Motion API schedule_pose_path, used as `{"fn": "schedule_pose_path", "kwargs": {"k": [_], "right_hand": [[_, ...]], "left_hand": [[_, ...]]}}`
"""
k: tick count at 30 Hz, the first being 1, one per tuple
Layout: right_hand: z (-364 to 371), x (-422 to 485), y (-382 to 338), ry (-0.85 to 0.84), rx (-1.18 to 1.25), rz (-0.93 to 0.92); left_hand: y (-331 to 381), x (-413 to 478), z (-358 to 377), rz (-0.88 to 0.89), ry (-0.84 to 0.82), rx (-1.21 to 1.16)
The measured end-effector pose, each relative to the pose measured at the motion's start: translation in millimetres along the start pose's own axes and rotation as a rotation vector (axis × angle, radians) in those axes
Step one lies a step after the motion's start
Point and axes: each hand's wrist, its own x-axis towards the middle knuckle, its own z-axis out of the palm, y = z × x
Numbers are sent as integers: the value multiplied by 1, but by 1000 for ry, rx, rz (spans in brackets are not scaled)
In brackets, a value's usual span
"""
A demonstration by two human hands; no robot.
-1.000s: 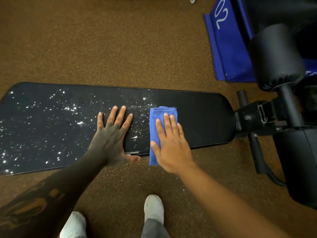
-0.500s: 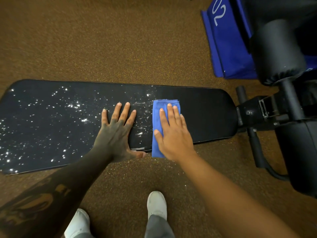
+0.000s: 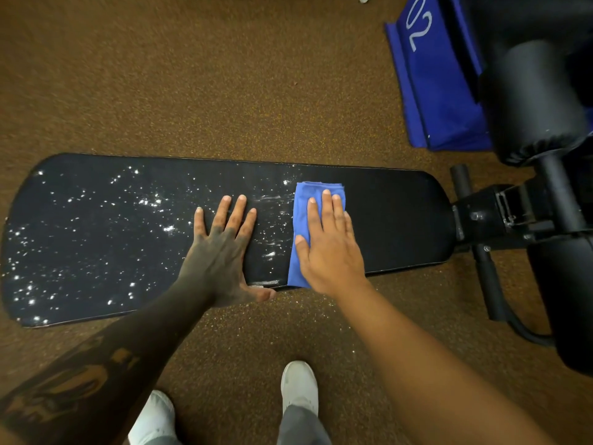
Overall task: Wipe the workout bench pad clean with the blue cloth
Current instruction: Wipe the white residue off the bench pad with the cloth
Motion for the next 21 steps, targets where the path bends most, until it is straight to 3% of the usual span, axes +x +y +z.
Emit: {"fn": "schedule_pose_path", "kwargs": {"k": [6, 12, 18, 21], "right_hand": [[7, -27, -3, -26, -31, -52], [-11, 33, -15, -6, 13, 85], [-1, 9, -12, -15, -8, -106], [-9, 39, -12, 25, 20, 67]], "left_hand": [[0, 0, -1, -1, -10, -17], [-1, 1, -1, -22, -23, -23], [1, -2, -2, -73, -14, -59], [-1, -4, -1, -108, -15, -74]]}}
